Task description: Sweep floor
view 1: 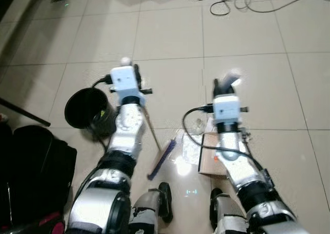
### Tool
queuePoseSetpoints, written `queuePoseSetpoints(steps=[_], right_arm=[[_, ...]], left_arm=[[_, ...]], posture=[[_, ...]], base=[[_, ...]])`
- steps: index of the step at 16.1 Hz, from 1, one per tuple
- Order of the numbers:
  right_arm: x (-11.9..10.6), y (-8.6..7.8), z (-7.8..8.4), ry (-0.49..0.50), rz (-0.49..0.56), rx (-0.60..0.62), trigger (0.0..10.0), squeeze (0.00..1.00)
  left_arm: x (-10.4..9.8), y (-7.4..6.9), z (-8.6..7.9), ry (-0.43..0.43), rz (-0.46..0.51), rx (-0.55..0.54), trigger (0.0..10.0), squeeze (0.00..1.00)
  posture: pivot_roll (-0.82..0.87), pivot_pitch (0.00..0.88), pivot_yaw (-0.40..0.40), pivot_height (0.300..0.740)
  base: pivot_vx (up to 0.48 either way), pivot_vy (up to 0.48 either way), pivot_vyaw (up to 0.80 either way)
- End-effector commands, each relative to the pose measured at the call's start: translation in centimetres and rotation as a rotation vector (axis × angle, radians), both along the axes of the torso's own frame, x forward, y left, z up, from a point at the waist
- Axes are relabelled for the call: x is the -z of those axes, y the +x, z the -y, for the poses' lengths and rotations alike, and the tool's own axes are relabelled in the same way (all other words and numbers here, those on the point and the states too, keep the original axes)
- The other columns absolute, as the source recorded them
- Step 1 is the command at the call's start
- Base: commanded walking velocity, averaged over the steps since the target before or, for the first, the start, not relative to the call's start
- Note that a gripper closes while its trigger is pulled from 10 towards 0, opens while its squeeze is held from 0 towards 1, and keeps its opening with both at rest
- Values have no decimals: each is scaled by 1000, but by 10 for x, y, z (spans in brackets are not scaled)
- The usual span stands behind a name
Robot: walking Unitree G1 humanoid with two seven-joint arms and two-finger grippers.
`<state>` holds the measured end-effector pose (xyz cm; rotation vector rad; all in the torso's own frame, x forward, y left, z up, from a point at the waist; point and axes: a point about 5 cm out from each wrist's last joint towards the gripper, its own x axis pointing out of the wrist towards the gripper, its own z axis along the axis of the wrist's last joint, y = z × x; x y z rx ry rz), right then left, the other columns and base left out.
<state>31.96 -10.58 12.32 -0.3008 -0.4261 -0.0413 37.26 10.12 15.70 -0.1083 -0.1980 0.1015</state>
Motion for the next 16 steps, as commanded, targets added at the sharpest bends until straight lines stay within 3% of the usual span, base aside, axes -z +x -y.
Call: queuePoseSetpoints(steps=[1, 3, 7, 8, 13, 16], right_arm=[[24, -10, -11, -12, -116, -15, 10000, 0], [22, -14, -10, -15, -97, -12, 10000, 0], [9, -15, 9, 15, -65, 41, 10000, 0], [0, -17, 22, -1, -54, 62, 10000, 0], [-14, -22, 45, -107, -34, 64, 10000, 0], [-15, -21, 48, -115, -34, 65, 10000, 0]], left_arm=[[6, -1, 0, 9, -17, -20, 10000, 0], [2, 2, 2, 7, -5, -20, 10000, 0], [-2, 5, -1, 19, 19, -18, 10000, 0], [-3, 6, -5, 31, 23, -27, 10000, 0], [-7, 9, -13, 40, 37, -39, 10000, 0], [-6, 9, -14, 37, 36, -42, 10000, 0]], posture=[[75, 308, 170, 740], [75, 299, 168, 740], [73, 293, 163, 740], [74, 306, 163, 740], [71, 286, 146, 740], [67, 276, 150, 740]], base=[[0, 0, 0], [0, 0, 0], [0, 0, 0], [0, 0, 0], [0, 0, 0], [0, 0, 0]])
